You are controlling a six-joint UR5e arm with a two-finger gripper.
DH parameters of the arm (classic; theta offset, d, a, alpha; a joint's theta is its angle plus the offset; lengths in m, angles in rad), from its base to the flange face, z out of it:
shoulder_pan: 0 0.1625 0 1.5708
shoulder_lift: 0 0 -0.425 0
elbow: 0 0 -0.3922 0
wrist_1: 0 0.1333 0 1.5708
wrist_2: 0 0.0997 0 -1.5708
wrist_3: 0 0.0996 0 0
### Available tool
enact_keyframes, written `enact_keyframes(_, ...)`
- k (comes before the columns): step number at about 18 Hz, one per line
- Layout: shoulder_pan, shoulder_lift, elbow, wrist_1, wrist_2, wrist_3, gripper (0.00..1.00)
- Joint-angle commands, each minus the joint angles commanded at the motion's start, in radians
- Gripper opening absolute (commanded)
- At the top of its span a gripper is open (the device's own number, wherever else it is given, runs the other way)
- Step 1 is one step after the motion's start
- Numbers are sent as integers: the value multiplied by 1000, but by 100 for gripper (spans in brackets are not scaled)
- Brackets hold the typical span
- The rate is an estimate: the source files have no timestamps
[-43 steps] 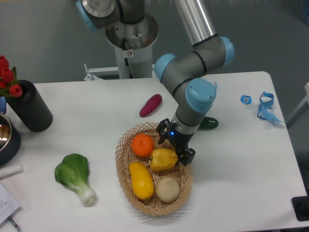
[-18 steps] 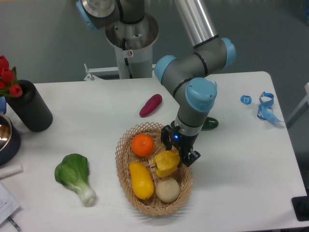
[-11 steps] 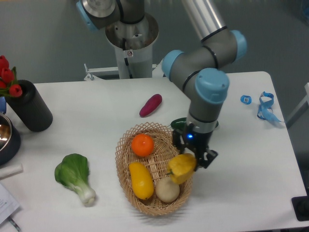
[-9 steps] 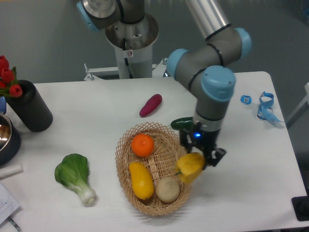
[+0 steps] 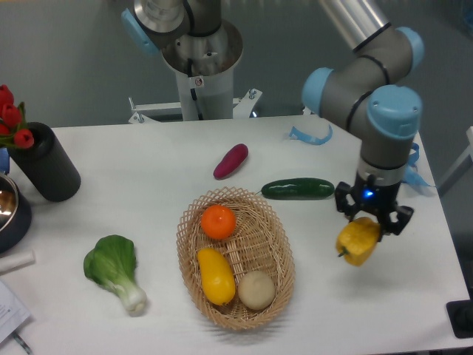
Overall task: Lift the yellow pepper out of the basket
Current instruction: 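Lift the yellow bell pepper up and out of the basket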
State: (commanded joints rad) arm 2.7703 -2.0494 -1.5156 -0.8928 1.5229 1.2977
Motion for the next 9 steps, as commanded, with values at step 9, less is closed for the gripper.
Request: enact_keyframes(9, -8, -29, 86, -127, 22, 23, 21)
